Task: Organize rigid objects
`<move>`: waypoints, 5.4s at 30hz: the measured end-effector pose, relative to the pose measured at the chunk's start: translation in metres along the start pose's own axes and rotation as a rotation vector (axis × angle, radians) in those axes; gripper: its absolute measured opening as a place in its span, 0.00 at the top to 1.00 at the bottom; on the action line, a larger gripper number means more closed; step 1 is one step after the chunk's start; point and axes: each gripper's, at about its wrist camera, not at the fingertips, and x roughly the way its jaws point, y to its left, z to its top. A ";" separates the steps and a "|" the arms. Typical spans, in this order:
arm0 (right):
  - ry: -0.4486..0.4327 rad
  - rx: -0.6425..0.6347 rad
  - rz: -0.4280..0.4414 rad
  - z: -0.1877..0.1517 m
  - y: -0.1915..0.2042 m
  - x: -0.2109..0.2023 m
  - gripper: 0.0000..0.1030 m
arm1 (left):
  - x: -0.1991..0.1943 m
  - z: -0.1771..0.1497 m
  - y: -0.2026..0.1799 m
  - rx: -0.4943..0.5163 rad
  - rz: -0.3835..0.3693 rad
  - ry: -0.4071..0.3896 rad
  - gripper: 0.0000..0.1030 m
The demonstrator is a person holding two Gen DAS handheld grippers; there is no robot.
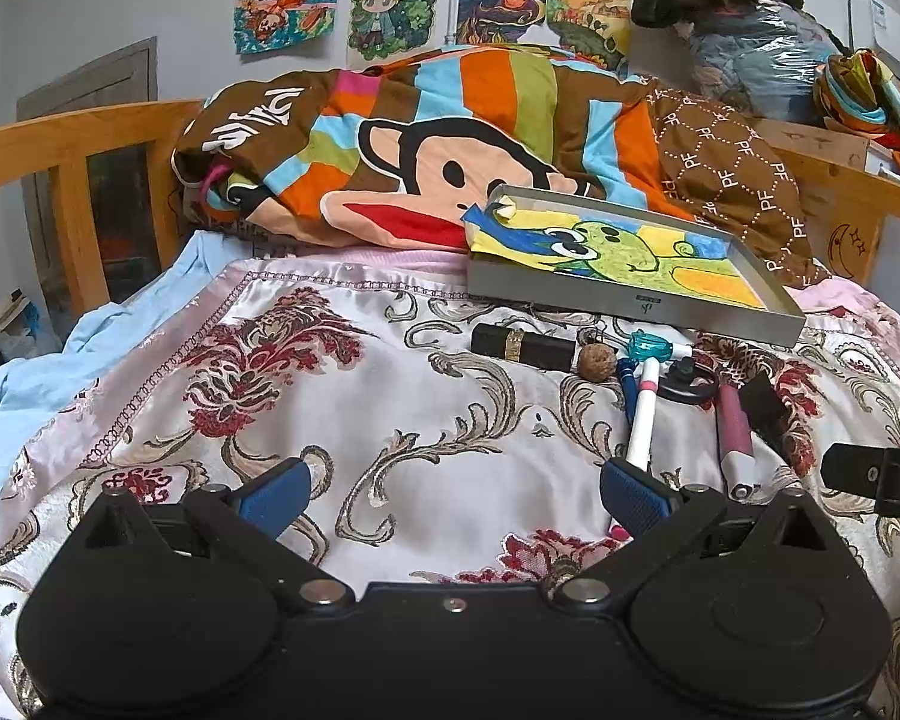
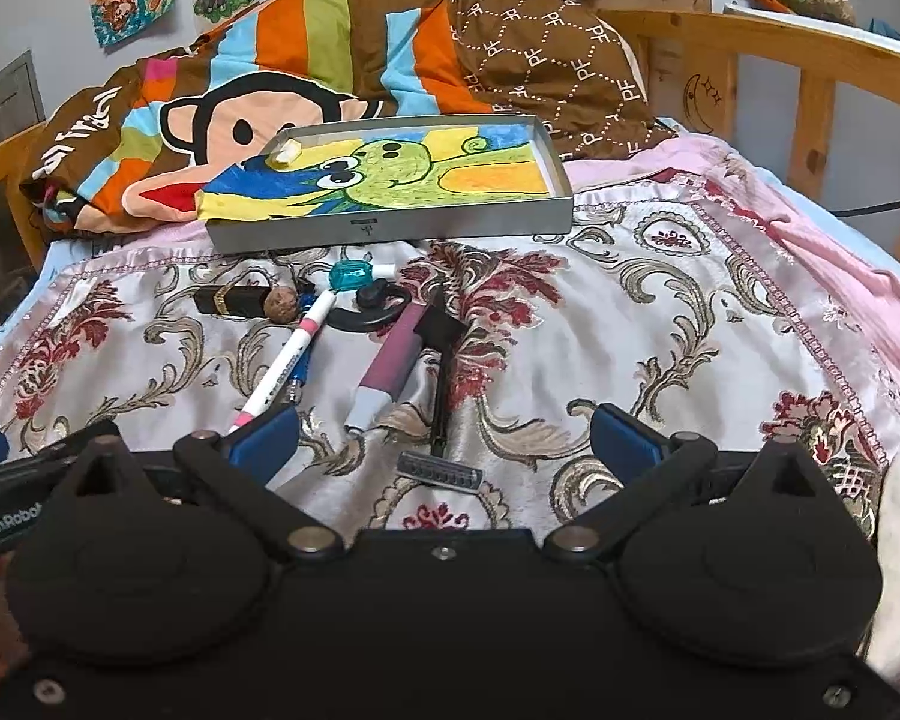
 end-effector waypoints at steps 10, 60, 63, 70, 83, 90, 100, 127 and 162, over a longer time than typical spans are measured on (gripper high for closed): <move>0.048 0.068 0.008 0.005 -0.009 0.006 0.00 | 0.007 0.002 -0.013 0.016 0.006 0.029 0.01; 0.059 -0.498 0.268 0.063 -0.002 0.146 0.67 | 0.149 0.049 -0.052 0.055 -0.479 0.362 0.71; 0.069 -0.480 0.284 0.065 0.000 0.154 0.70 | 0.150 0.047 -0.056 0.046 -0.484 0.374 0.78; 0.136 -0.316 0.349 0.072 -0.019 0.173 0.74 | 0.152 0.048 -0.062 0.013 -0.445 0.405 0.81; 0.143 -0.295 0.362 0.067 -0.027 0.165 0.83 | 0.148 0.046 -0.062 -0.110 -0.398 0.442 0.87; 0.067 -0.330 0.332 0.066 -0.016 0.142 0.84 | 0.130 0.041 -0.069 -0.158 -0.316 0.375 0.88; -0.141 -0.257 0.279 0.092 -0.027 0.120 0.84 | 0.115 0.071 -0.081 -0.131 -0.301 0.254 0.88; -0.205 -0.026 0.119 0.136 -0.096 0.256 0.83 | 0.273 0.166 -0.180 -0.165 -0.345 0.171 0.88; -0.125 -0.138 0.079 0.137 -0.069 0.268 0.59 | 0.298 0.158 -0.190 -0.079 -0.328 0.208 0.75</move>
